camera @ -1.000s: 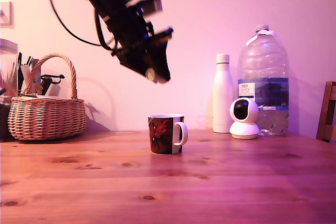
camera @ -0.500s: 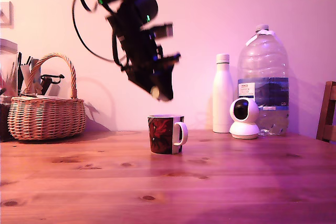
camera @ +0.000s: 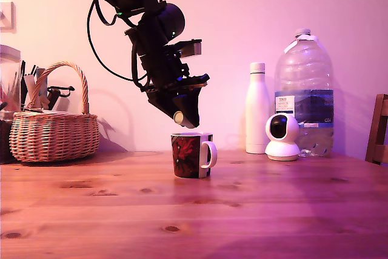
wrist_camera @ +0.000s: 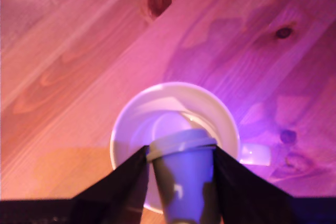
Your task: Pick up the coffee capsules from the table one by one and drop them inside the nearest coffee cup
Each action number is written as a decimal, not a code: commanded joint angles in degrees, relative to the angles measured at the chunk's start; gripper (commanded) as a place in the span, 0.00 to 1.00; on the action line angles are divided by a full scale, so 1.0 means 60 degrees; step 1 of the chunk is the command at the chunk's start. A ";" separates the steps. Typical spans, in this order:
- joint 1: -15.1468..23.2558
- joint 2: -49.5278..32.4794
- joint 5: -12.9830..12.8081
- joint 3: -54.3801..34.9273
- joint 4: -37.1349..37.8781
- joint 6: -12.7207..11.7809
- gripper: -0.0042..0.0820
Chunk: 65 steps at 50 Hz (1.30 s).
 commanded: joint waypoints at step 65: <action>-0.0120 -0.0783 0.0044 0.0069 0.0244 0.0047 0.02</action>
